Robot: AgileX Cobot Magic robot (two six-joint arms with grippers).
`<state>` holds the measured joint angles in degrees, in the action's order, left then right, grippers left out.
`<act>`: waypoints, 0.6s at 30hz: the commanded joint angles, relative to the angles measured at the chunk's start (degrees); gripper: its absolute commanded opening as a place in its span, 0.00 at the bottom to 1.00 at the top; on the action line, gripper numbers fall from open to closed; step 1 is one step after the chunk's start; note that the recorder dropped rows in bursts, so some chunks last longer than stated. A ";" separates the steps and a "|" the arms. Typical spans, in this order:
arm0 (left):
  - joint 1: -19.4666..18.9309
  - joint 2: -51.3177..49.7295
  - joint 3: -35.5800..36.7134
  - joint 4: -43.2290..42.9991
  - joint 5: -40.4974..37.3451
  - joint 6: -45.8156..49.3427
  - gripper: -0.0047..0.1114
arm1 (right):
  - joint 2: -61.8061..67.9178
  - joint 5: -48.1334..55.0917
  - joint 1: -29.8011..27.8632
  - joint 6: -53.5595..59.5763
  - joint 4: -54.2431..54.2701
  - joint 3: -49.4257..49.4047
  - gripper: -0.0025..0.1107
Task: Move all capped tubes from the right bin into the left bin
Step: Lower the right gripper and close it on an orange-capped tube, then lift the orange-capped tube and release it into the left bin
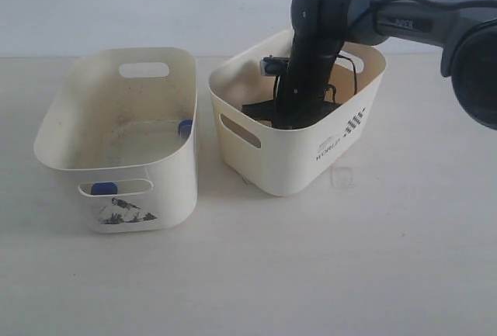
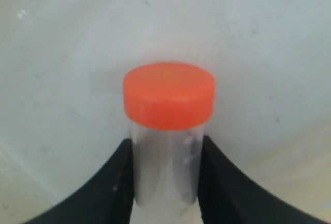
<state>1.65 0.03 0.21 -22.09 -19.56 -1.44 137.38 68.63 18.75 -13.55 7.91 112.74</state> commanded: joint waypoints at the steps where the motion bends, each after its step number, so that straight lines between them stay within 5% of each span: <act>1: 0.24 -0.03 -0.21 0.16 0.30 -0.54 0.08 | -3.58 1.33 -0.47 3.27 -1.15 -0.66 0.02; 18: 0.24 -0.03 -0.21 0.16 0.30 -0.54 0.08 | -12.88 1.33 -0.47 6.13 -6.06 -0.78 0.02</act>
<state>1.65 0.03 0.21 -22.09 -19.56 -1.44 127.30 69.73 18.54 -8.05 2.41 111.91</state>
